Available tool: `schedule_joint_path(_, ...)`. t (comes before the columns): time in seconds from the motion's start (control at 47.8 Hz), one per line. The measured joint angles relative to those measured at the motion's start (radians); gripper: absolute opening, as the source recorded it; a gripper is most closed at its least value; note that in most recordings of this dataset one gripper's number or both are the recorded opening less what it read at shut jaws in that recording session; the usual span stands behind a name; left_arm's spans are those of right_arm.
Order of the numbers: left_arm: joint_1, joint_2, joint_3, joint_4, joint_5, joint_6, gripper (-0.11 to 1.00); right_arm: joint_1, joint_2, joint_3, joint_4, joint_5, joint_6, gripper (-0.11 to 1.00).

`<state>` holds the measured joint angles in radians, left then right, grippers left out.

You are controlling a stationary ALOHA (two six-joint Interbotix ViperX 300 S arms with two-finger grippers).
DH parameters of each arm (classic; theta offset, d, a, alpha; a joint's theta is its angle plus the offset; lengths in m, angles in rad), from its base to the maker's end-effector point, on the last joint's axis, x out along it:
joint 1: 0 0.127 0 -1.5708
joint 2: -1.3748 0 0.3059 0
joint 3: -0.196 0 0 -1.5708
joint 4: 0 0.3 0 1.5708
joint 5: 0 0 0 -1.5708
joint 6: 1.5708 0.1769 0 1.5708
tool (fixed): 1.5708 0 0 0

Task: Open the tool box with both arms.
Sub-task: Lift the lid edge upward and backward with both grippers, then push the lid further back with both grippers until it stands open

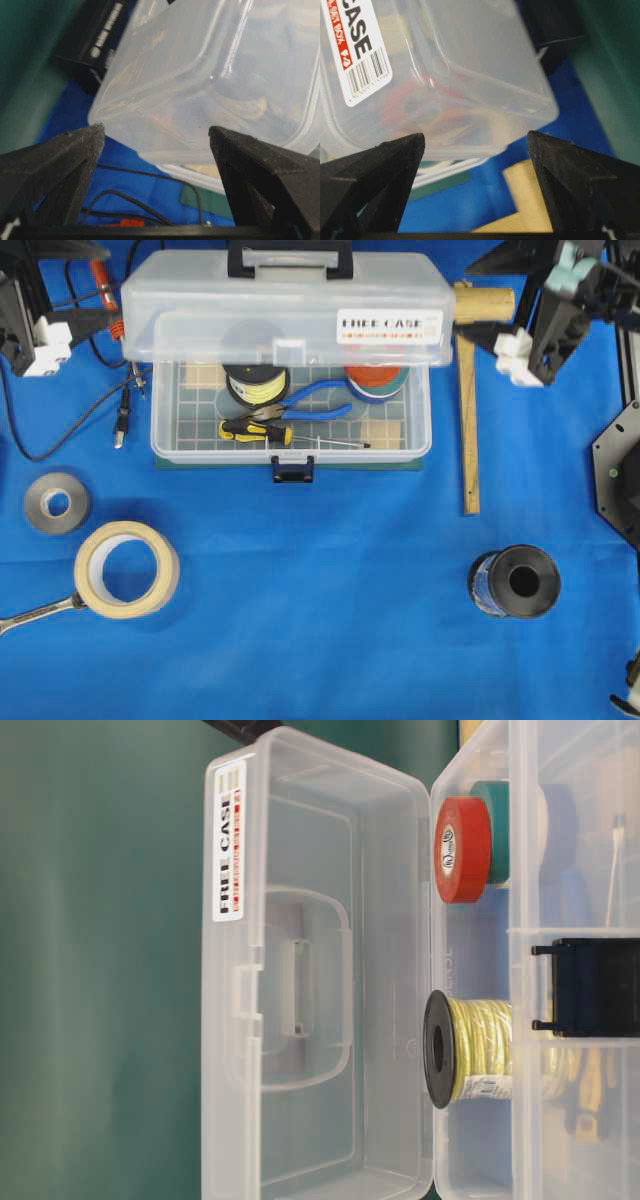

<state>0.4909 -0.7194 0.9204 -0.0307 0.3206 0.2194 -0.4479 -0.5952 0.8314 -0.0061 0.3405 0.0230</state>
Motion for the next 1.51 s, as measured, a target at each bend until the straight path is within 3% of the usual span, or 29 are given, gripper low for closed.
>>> schedule_joint_path(0.481,0.101,0.021,0.018,-0.002,-0.114,0.002,0.84,-0.080,0.015,0.000,0.000,-0.077,0.009,0.85)
schedule_joint_path(1.506,0.265,0.193,0.012,-0.003,-0.319,0.003,0.84,-0.230,0.204,-0.055,-0.002,-0.252,0.009,0.85)
